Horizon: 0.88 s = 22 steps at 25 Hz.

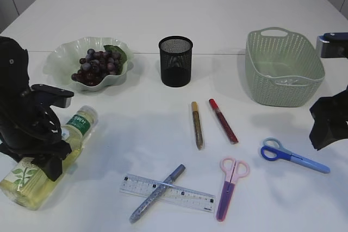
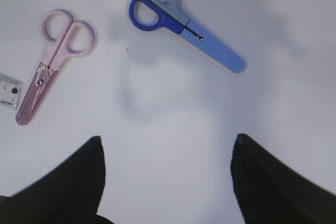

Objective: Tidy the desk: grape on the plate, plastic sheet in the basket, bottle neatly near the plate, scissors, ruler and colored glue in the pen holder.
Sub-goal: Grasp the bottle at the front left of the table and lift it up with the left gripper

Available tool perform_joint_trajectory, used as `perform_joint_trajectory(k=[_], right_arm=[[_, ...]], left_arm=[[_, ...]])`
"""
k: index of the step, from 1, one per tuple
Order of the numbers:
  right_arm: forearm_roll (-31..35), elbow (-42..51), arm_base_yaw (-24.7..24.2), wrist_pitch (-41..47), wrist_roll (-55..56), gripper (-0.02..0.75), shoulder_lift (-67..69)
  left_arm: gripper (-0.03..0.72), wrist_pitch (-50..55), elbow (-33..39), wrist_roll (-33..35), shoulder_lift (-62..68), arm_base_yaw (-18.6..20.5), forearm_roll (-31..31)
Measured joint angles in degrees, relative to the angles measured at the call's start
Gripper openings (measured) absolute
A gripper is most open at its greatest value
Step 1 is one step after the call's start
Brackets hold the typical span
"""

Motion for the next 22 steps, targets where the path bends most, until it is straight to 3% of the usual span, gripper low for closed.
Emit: perform_joint_trajectory(k=[12, 22], right_arm=[[0.0, 0.0, 0.0, -0.15, 0.0, 0.577, 0.0], [0.0, 0.0, 0.0, -0.15, 0.0, 0.577, 0.0]], left_arm=[[0.435, -2.06, 0.53, 0.23, -0.41, 0.0, -0.27], [0.431, -17.18, 16.35, 0.33, -17.3, 0.0, -1.5]])
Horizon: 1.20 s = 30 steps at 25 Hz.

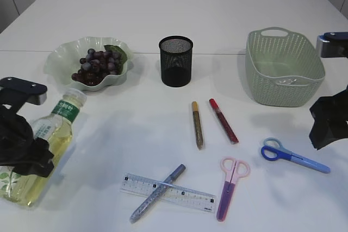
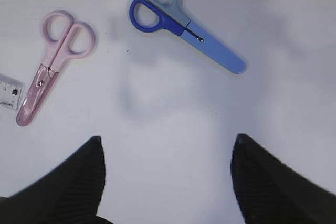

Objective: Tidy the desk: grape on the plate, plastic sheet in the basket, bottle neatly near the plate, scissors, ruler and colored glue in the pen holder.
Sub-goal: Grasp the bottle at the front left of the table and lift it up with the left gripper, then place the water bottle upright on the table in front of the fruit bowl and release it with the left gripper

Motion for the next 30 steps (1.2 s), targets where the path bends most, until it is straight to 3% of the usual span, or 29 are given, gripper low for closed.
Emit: perform_joint_trajectory(k=[8, 13, 19, 30], right_arm=[[0.0, 0.0, 0.0, 0.0, 0.0, 0.577, 0.0], [0.0, 0.0, 0.0, 0.92, 0.0, 0.577, 0.0], [0.0, 0.0, 0.0, 1.4, 0.0, 0.577, 0.0], [0.13, 0.0, 0.0, 2.08, 0.0, 0.577, 0.0]], left_arm=[[0.431, -15.17, 9.69, 0.1, -20.67, -2.09, -1.9], [0.431, -30.94, 16.3, 0.21, -25.36, -5.14, -2.37], [0.431, -53.25, 18.31, 0.31, -22.22, -5.75, -2.56], [0.431, -88.59, 18.31, -1.94, -1.97, -5.75, -2.77]])
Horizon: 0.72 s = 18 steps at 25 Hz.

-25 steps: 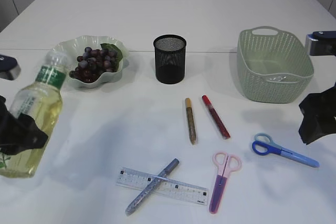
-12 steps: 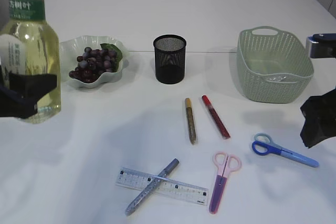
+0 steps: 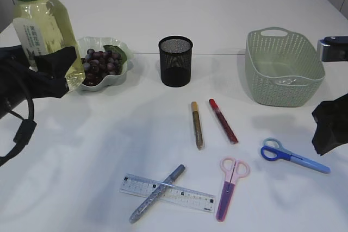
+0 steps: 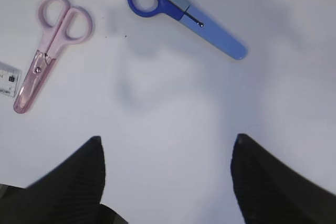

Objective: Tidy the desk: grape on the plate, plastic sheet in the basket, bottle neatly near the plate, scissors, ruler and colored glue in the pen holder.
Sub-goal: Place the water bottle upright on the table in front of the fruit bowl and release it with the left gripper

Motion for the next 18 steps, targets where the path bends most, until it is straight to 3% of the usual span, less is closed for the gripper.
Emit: perform_joint_trajectory(k=[7, 18], right_arm=[[0.04, 0.0, 0.0, 0.08, 0.0, 0.577, 0.0], [0.04, 0.0, 0.0, 0.08, 0.0, 0.577, 0.0]], left_arm=[[0.431, -1.55, -0.9, -0.19, 6.37, 0.0, 3.27], [0.43, -2.26, -8.9, -0.19, 19.08, 0.0, 4.82]])
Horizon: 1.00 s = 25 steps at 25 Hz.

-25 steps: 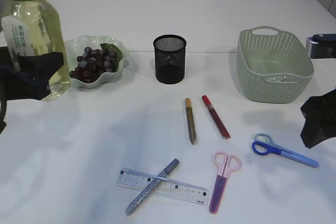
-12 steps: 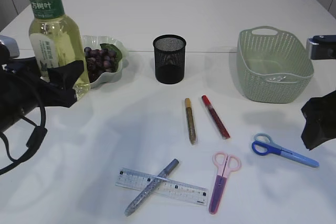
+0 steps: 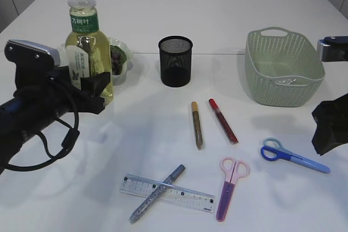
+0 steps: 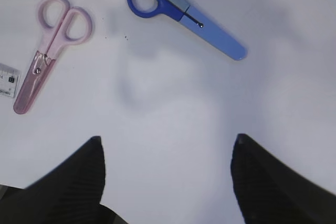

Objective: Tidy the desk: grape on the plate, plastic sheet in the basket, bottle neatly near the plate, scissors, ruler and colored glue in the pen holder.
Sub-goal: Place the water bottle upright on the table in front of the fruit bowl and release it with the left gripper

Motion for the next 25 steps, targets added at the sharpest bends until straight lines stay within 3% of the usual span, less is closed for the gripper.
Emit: perform_joint_trajectory(k=[12, 25], right_arm=[[0.26, 0.0, 0.0, 0.0, 0.0, 0.577, 0.0], [0.48, 0.0, 0.0, -0.47, 0.0, 0.577, 0.0]], left_arm=[[0.43, -0.11, -6.06, -0.05, 13.64, 0.0, -1.27], [0.444, -4.7, -8.25, -0.14, 17.31, 0.0, -6.6]])
